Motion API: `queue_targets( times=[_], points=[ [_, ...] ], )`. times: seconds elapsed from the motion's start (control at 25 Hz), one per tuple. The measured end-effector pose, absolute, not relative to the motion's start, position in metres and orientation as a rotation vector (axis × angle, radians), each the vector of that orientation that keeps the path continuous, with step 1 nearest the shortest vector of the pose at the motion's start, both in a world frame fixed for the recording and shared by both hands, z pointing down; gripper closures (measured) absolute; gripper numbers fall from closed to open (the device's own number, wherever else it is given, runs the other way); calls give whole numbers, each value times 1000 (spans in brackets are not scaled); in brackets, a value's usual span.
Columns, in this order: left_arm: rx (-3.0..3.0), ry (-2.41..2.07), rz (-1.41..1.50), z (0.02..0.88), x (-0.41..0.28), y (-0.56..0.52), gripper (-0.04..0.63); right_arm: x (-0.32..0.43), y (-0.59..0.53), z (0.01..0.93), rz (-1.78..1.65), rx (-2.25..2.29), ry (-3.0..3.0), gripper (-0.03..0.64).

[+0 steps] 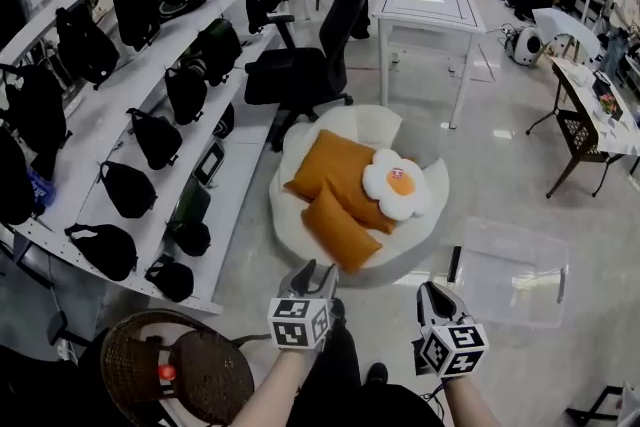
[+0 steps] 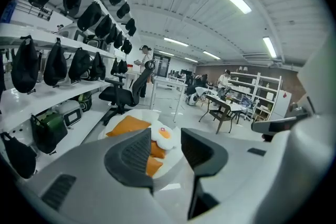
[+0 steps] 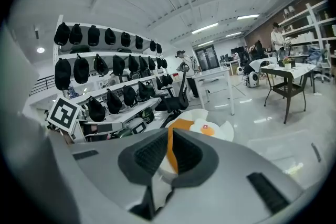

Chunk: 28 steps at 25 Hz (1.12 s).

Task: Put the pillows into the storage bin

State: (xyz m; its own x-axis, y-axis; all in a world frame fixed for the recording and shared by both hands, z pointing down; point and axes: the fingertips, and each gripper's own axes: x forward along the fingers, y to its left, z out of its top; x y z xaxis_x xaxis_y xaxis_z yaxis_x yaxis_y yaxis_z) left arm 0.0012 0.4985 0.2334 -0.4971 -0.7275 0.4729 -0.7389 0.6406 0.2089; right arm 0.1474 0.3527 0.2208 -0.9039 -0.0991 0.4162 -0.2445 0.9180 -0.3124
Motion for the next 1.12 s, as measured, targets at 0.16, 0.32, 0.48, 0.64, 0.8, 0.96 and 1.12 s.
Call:
queue_targets(
  times=[0.16,0.32,0.48,0.64,0.8,0.96,1.12],
  points=[
    [1108,-2316,-16,249,-66,501,440,78,354,228,477,235,-2664,603],
    [1084,-2292,-45,267,-132,501,440,4,355,243,463,222,-2633,603],
    [1065,-2272,-58,281,-196,499,440,-64,358,253,444,199,-2603,603],
    [1040,-2263,-70,294,-250,502,440,-118,361,260,420,188,-2585,603],
    [1002,-2243,-97,313,-287,502,440,-154,358,270,424,201,-2561,603],
    [991,-2222,-102,331,-309,492,440,-177,349,282,468,219,-2539,603],
    [981,-2209,-92,355,-332,473,440,-200,337,304,479,205,-2519,603]
  ],
)
